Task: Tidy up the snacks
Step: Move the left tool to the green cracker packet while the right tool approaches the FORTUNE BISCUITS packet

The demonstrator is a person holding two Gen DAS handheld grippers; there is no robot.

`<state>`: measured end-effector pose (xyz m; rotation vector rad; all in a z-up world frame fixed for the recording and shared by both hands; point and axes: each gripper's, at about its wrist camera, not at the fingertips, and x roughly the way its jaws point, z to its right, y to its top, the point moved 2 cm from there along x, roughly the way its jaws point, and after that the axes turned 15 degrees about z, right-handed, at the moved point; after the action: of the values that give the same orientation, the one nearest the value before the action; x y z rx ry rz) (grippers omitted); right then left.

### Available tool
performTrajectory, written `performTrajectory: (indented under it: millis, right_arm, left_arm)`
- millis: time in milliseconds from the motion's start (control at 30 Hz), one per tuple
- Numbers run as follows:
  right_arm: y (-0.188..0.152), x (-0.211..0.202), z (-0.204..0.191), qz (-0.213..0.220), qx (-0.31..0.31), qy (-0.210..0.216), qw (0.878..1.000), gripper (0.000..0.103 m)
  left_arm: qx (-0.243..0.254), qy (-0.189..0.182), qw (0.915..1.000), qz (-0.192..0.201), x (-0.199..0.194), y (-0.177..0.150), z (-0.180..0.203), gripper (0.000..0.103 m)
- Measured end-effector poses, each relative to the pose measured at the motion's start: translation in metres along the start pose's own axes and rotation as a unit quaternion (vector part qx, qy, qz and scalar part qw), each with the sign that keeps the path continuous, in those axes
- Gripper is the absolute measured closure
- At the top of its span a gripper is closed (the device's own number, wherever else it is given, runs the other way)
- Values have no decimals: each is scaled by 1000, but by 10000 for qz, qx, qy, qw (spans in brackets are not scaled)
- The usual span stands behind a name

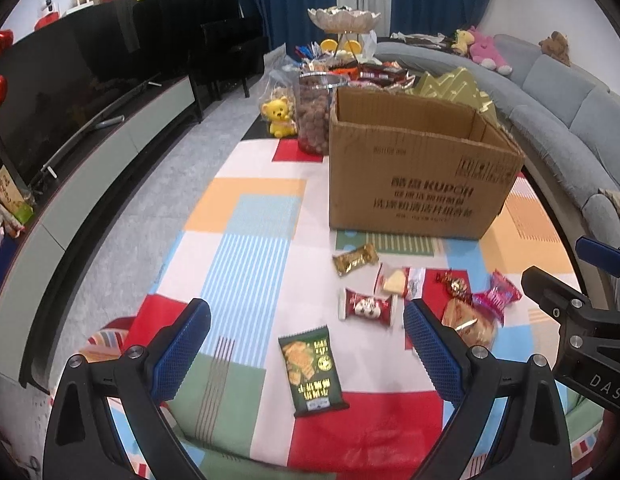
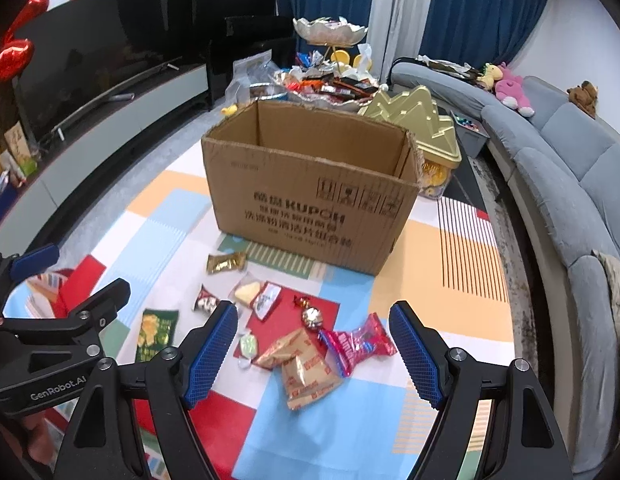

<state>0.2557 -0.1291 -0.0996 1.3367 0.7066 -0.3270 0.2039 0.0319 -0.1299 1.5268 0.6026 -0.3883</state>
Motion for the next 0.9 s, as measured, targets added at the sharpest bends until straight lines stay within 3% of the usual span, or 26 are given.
performTrajectory:
  millis: [900]
  right_arm:
    - [-54,35,-14,-718,-446,185,9963,24]
  left_arm:
    - [-190,209,9968,-753,32,-56,-4,4]
